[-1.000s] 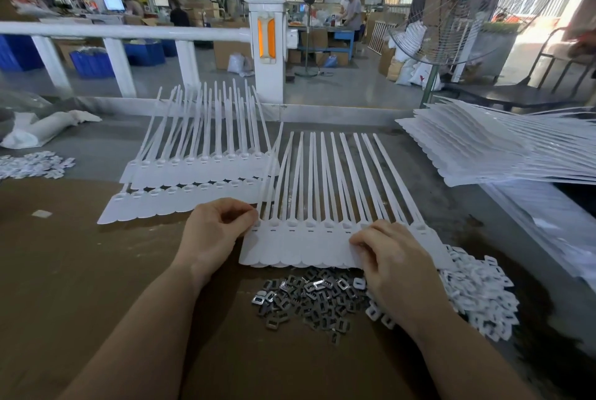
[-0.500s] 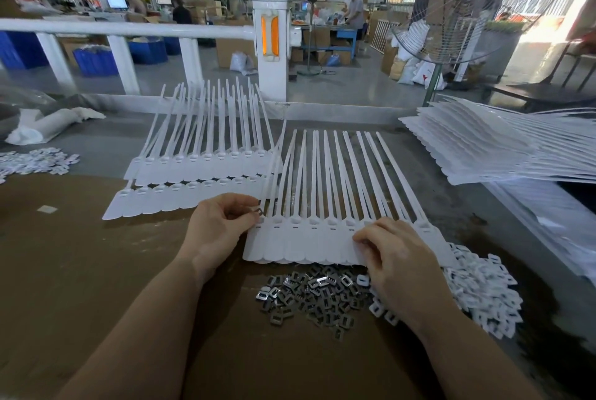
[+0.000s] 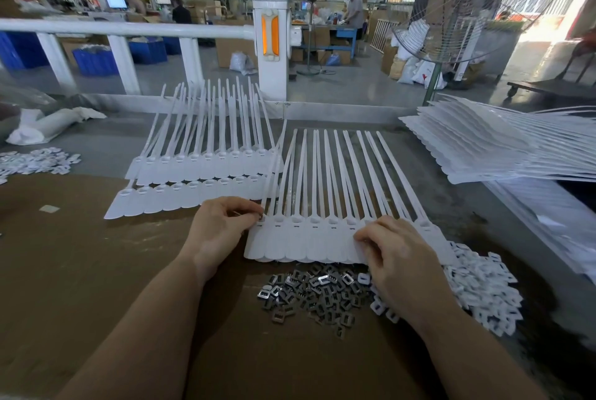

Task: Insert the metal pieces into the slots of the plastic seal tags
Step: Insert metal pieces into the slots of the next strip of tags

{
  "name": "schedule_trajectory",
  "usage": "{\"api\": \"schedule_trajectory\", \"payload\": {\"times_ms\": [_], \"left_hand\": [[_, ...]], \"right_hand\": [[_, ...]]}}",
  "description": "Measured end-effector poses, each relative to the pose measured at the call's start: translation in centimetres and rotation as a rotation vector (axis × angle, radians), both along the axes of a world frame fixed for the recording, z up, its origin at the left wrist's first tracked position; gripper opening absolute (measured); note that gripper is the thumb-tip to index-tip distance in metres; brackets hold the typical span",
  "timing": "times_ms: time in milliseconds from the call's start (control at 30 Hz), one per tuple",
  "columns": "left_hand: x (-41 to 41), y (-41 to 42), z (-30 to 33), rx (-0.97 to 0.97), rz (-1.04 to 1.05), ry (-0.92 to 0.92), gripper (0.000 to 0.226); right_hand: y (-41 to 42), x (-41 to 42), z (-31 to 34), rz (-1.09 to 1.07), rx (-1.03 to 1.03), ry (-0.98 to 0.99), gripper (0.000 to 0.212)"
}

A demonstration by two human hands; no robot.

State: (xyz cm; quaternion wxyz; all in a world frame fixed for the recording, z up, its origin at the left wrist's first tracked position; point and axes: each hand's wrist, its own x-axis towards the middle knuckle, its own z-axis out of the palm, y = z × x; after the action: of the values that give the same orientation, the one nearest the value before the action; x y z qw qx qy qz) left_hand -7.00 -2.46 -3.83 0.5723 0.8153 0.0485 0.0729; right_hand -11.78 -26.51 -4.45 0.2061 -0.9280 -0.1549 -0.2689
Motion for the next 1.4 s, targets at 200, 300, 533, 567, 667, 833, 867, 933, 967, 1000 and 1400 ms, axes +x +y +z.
{"api": "schedule_trajectory", "payload": {"times_ms": [200, 300, 533, 567, 667, 833, 867, 933, 967, 1000, 1400], "left_hand": [[-0.03, -0.02, 0.07, 0.041, -0.007, 0.003, 0.013], [0.05, 0.04, 0.05, 0.041, -0.002, -0.005, 0.01], [0.12, 0.11, -0.04, 0.006, -0.002, 0.005, 0.01], [0.13, 0.14, -0.04, 0.004, -0.003, 0.002, 0.01], [0.05, 0.18, -0.02, 0.023, -0.008, -0.016, 0.012], [0.09, 0.34, -0.1, 0.066, 0.008, -0.03, 0.009], [0.12, 0.4, -0.15, 0.065, 0.011, -0.029, 0.008], [0.18, 0.44, -0.22, 0.058, 0.016, -0.03, 0.008], [0.2, 0.41, -0.22, 0.048, 0.017, -0.029, 0.007], [0.21, 0.37, -0.21, 0.032, 0.019, -0.026, 0.007], [0.59, 0.11, -0.55, 0.004, 0.041, 0.03, 0.004]], "right_hand": [[0.06, 0.02, 0.06, 0.006, 0.002, -0.001, 0.007], [0.08, 0.04, 0.05, -0.001, -0.006, 0.005, 0.007], [0.12, 0.14, 0.05, -0.004, -0.009, 0.009, 0.007], [0.13, 0.14, 0.03, -0.007, -0.005, 0.013, 0.007], [0.14, 0.12, -0.01, -0.012, -0.002, 0.008, 0.007], [0.19, 0.05, 0.03, -0.013, 0.003, 0.001, 0.008], [0.19, 0.06, 0.04, -0.012, 0.0, 0.0, 0.008], [0.19, 0.12, 0.05, -0.01, -0.002, -0.004, 0.009], [0.18, 0.17, 0.05, -0.01, -0.001, -0.004, 0.009], [0.16, 0.19, 0.03, -0.009, 0.0, -0.003, 0.009], [0.02, 0.17, -0.07, -0.007, 0.002, 0.002, 0.009]]}}
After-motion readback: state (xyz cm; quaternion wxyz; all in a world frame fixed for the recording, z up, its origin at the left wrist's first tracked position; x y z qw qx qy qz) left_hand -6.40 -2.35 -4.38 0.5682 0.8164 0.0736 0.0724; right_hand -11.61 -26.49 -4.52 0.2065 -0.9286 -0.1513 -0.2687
